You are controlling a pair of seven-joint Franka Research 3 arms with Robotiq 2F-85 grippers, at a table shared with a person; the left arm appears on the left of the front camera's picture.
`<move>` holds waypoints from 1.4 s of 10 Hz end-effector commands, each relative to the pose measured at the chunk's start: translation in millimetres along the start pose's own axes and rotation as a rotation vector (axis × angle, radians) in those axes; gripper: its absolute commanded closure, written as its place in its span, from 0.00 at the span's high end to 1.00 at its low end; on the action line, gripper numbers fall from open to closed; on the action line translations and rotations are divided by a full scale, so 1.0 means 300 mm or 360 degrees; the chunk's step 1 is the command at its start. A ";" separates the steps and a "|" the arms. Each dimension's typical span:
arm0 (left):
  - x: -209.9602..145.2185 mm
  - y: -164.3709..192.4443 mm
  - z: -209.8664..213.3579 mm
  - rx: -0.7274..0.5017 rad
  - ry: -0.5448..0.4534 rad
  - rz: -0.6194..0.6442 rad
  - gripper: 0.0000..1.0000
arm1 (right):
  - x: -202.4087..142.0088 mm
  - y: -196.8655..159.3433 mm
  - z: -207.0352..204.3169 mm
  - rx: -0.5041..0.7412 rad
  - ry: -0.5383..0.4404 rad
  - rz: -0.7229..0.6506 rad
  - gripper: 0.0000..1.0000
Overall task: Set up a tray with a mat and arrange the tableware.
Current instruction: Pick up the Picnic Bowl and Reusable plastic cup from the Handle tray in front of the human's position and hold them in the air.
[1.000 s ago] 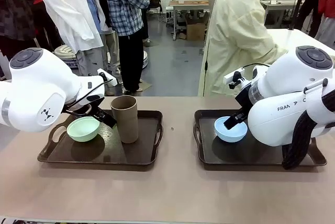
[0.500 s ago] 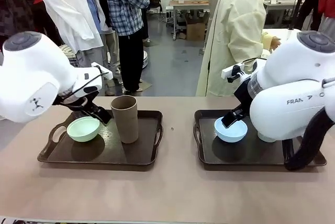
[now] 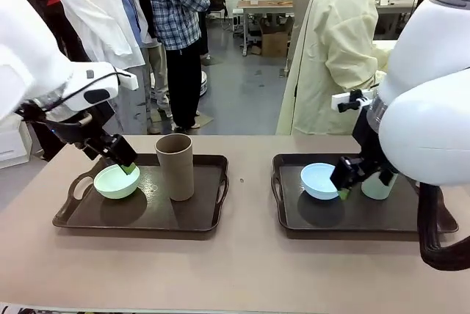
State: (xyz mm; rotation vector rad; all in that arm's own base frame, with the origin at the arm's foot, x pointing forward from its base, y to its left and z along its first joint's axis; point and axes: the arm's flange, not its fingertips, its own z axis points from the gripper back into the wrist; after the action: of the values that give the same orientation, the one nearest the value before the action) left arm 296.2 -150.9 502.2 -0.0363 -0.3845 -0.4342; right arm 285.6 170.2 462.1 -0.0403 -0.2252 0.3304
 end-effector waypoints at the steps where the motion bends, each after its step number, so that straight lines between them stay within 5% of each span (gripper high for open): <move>1: -0.050 0.093 -0.026 -0.0208 -0.0059 0.0144 1.00 | -0.158 -0.115 -0.078 0.0041 -0.0028 -0.0142 1.00; 9: -0.143 0.544 0.011 -0.1193 -0.0166 0.0516 1.00 | -0.501 -0.639 -0.081 0.1026 -0.0633 -0.0590 1.00; 11: -0.216 0.713 -0.004 -0.1322 -0.0217 0.0715 1.00 | -0.595 -0.751 -0.119 0.1154 -0.0616 -0.0685 1.00; 14: -0.236 0.788 -0.063 -0.1389 -0.0164 0.0846 1.00 | -0.616 -0.841 -0.213 0.1305 -0.0445 -0.0684 1.00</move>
State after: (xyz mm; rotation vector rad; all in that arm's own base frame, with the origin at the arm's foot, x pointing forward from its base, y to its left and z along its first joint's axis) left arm 331.7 93.5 471.7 -0.9770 -0.2634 -0.0331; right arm 235.3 -189.1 444.5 0.8718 -0.3924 -0.0529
